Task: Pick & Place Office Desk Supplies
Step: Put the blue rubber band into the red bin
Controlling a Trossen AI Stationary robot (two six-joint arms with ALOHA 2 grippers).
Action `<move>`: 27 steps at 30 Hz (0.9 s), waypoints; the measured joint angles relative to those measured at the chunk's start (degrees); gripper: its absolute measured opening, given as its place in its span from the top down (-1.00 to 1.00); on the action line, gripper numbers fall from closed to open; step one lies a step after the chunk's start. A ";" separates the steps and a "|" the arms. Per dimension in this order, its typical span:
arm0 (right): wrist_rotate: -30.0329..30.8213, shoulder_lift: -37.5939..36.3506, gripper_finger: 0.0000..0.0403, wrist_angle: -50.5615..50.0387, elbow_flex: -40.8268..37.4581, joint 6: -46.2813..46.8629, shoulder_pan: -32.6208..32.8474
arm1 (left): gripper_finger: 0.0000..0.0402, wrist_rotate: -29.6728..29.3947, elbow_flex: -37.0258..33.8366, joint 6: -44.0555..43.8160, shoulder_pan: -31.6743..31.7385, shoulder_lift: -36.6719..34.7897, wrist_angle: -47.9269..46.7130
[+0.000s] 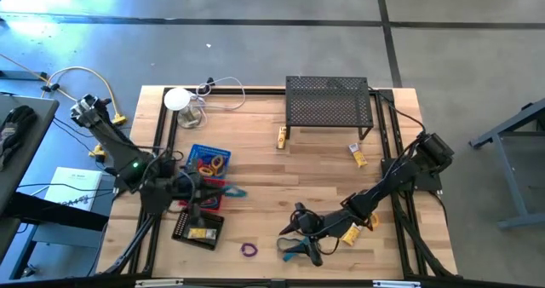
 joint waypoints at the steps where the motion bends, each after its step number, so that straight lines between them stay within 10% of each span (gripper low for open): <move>1: -0.30 0.47 -0.18 0.96 0.00 0.35 0.00 | 0.99 -0.93 0.00 -2.12 -1.21 0.00 -1.57; 27: 0.31 0.98 -0.18 6.84 0.00 2.90 0.27 | 0.99 8.06 0.07 -52.25 -14.71 4.50 -42.49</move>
